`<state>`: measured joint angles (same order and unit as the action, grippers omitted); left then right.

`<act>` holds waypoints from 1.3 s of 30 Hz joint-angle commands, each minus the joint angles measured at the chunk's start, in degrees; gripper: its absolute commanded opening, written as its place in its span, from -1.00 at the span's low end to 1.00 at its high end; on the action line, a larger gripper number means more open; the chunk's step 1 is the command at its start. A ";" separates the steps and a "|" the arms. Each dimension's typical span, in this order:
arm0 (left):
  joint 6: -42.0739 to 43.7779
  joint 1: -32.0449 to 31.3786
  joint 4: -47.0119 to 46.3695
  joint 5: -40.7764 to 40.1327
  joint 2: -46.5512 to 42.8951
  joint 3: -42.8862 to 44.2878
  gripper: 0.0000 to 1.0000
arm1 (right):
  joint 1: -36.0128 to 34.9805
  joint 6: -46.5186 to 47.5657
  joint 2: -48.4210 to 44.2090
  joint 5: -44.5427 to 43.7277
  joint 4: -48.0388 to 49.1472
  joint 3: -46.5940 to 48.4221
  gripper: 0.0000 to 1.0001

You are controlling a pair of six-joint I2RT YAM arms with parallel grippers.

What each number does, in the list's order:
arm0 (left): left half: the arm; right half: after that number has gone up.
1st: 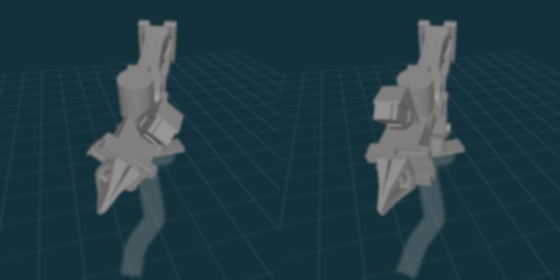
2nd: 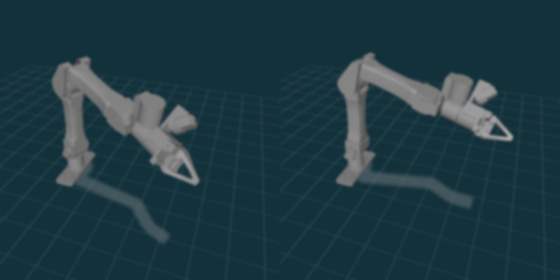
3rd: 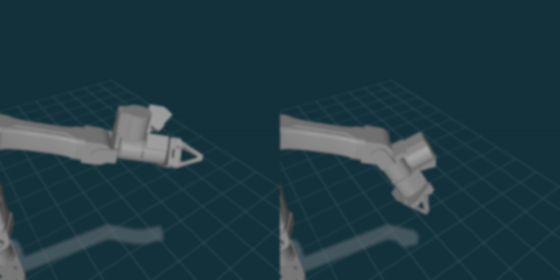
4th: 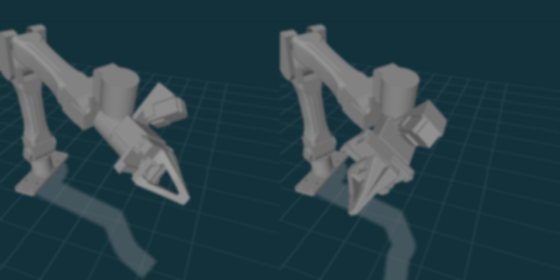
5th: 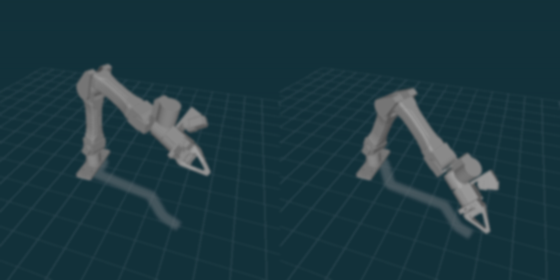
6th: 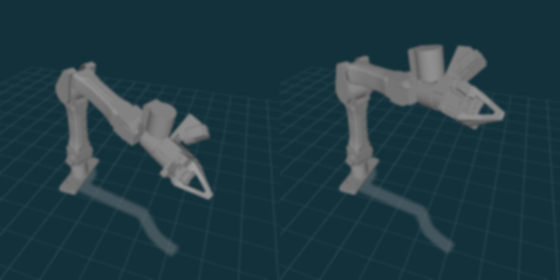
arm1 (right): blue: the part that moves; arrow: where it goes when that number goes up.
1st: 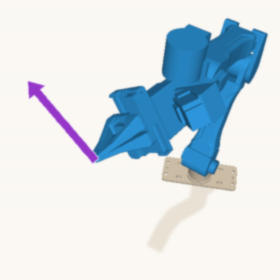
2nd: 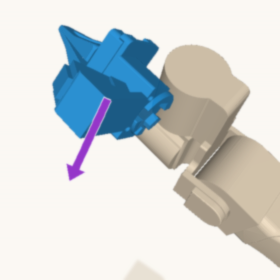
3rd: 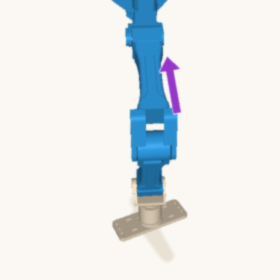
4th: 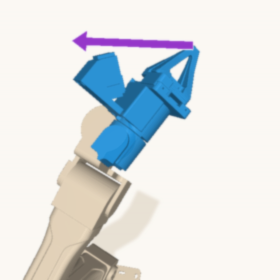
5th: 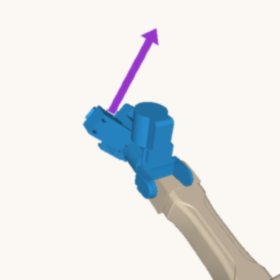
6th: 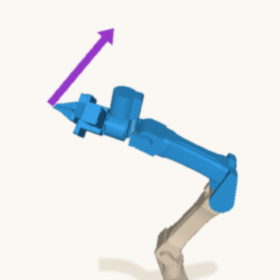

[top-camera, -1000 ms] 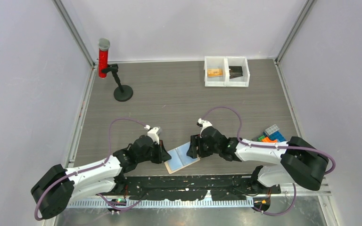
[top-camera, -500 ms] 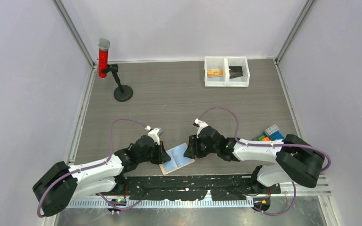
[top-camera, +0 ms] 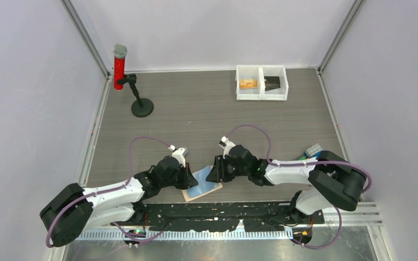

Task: Take the credit cards out of the card holder
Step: Reset both arms

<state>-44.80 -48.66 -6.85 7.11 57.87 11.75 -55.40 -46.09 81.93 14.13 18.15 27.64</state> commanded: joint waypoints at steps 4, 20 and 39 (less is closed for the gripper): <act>0.24 0.06 -2.46 0.27 1.02 -0.37 -1.00 | -0.38 -5.13 2.01 4.60 12.10 -0.51 -0.47; 0.53 0.06 4.93 1.06 -5.45 4.03 -0.97 | -0.59 4.78 -9.46 -8.82 -14.44 4.50 -0.02; 12.19 0.08 37.69 -12.69 -30.84 32.15 0.78 | -0.50 16.77 -45.49 -36.36 -50.19 19.99 0.91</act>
<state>-35.62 -48.69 24.03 -2.55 28.18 40.88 -55.77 -30.11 40.34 -16.88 -27.29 44.05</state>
